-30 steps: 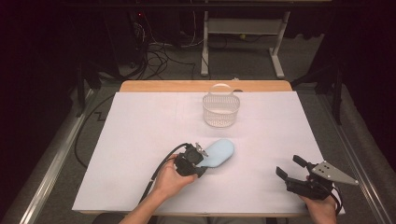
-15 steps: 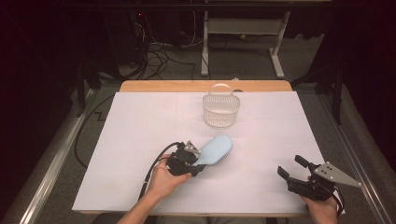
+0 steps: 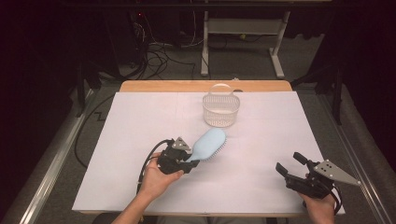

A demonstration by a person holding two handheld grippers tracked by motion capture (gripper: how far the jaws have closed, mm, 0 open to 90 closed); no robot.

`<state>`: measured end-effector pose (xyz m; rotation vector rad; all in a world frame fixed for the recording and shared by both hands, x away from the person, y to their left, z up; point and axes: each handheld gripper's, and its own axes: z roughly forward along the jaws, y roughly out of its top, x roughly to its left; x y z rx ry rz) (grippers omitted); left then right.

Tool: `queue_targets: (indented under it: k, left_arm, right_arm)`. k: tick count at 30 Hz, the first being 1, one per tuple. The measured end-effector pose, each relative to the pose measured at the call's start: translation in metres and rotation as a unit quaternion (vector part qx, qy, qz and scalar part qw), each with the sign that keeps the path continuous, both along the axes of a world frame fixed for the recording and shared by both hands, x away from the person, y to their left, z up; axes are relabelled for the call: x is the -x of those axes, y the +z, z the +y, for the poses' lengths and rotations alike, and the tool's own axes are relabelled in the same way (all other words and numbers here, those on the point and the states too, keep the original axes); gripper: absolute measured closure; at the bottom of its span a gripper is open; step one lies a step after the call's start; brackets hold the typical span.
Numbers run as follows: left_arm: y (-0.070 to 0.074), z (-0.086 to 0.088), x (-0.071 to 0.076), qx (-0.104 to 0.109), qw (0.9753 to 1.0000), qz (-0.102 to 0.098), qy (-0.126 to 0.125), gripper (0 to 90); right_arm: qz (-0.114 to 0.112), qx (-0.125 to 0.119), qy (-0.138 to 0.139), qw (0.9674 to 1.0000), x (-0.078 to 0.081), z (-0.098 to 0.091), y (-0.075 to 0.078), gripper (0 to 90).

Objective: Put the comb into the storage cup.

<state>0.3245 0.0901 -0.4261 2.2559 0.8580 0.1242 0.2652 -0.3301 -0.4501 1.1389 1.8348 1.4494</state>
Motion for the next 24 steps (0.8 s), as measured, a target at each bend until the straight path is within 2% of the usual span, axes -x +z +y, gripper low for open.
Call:
queue_targets:
  k: [1,5,6,10,15,19,24]
  left_arm:
    - [-0.003,-0.001,0.003,0.005,1.0,-0.001,0.0,68.8]
    - [-0.006,-0.001,0.009,-0.004,0.9999,-0.009,-0.011,68.8]
    - [-0.006,0.001,0.012,0.004,0.9999,-0.009,-0.009,68.8]
    - [-0.004,0.005,0.015,0.015,0.9997,-0.014,-0.009,68.8]
    - [-0.002,0.011,0.024,0.019,0.9994,-0.029,-0.01,68.8]
    - [-0.004,0.015,0.025,0.021,0.9993,-0.029,-0.003,68.8]
    - [-0.006,0.021,0.028,0.035,0.9988,-0.033,0.01,68.8]
  right_arm:
    - [0.001,0.001,0.001,1.0,0.0,0.0,0.0,18.9]
    - [-0.003,-0.002,0.006,1.0,0.002,0.003,0.002,18.9]
    - [-0.003,-0.001,0.008,1.0,0.002,0.004,0.002,19.0]
    - [-0.005,0.002,0.012,0.9999,0.004,0.007,0.003,19.0]
    - [-0.001,-0.005,0.021,0.9998,0.002,0.016,0.005,18.9]
    - [-0.002,-0.009,0.031,0.9995,0.001,0.025,0.007,18.9]
    - [-0.005,-0.01,0.042,0.9991,0.001,0.036,0.008,18.9]
